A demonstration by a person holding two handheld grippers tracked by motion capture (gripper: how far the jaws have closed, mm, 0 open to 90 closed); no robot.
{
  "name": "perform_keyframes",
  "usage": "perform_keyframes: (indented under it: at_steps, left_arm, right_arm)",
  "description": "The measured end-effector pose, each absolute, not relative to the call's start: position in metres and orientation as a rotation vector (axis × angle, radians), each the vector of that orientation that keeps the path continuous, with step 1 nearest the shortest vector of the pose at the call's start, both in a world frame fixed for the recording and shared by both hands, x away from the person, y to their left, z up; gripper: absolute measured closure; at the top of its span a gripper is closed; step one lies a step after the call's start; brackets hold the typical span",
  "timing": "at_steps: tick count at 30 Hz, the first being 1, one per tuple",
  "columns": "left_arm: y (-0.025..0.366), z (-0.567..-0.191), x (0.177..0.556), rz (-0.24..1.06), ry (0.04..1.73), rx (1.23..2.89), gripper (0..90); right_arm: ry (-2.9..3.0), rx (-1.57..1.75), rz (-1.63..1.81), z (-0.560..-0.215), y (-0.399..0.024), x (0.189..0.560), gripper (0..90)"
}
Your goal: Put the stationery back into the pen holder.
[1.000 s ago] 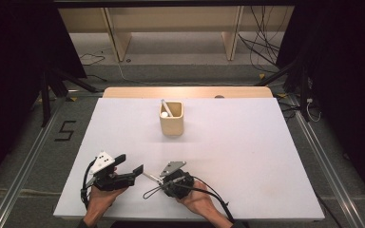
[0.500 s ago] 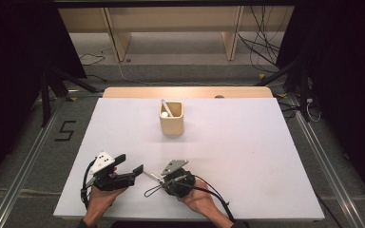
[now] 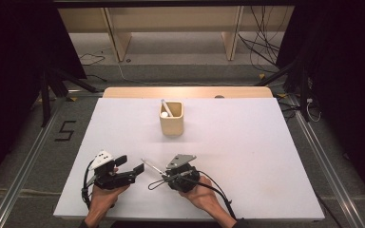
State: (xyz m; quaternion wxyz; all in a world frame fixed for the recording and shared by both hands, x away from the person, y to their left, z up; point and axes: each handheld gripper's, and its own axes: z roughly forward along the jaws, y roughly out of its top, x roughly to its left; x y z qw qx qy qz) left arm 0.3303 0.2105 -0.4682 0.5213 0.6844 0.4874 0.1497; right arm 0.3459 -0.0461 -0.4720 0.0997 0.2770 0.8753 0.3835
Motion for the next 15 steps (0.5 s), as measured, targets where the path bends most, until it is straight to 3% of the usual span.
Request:
perform_keyframes:
  at_steps: [15]
  left_arm:
    - [0.211, -0.472, 0.338, 0.134, 1.275, 1.492, 17.7]
  right_arm:
    - [2.505, 0.832, 1.247, -0.457, -0.055, 0.347, 77.0]
